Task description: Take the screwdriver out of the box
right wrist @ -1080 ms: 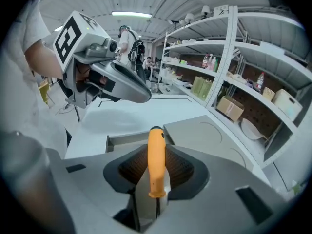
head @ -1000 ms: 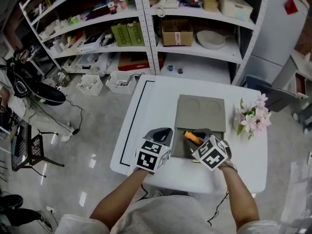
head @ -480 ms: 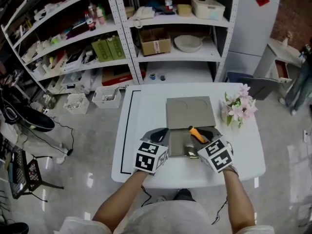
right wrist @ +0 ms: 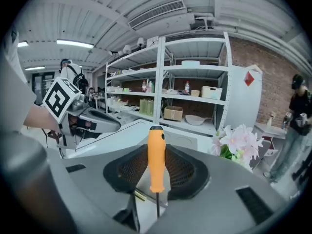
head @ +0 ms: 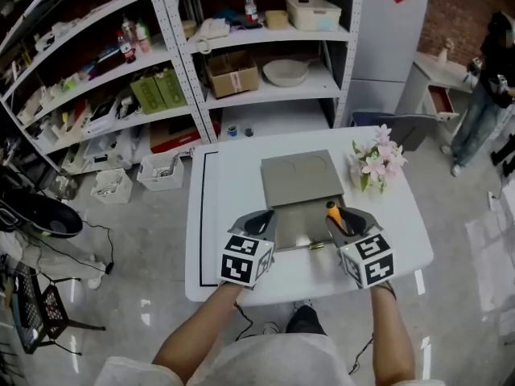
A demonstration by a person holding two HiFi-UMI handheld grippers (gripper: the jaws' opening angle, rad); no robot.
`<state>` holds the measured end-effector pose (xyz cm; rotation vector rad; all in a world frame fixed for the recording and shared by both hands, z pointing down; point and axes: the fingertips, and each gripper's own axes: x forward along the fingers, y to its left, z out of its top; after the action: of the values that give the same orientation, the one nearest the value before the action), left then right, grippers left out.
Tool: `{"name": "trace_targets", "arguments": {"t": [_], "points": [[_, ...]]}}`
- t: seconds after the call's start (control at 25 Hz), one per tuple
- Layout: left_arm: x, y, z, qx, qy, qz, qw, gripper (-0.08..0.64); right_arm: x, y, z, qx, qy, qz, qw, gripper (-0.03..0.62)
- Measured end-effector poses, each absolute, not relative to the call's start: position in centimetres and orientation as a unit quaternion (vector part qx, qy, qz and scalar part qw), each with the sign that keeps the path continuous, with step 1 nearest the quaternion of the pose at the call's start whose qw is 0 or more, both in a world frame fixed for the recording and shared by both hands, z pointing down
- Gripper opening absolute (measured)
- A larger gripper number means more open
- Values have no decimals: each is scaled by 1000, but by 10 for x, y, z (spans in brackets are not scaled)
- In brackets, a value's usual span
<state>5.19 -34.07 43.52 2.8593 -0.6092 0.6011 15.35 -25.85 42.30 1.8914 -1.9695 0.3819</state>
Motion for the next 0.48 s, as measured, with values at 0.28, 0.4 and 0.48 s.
{"name": "trace_targets", "arguments": {"t": [0.28,0.4,0.48], "points": [[38,-323,439,957,-192,201,80,5,144,-229,406,716,-674,142,118,115],[31,-319,445,956,-192,204,82,5,141,-221,408,723,-667,149,102,115],[25,-317,449,955,-194,207,84,5,138,-217,412,725,-665,153,98,115]]}}
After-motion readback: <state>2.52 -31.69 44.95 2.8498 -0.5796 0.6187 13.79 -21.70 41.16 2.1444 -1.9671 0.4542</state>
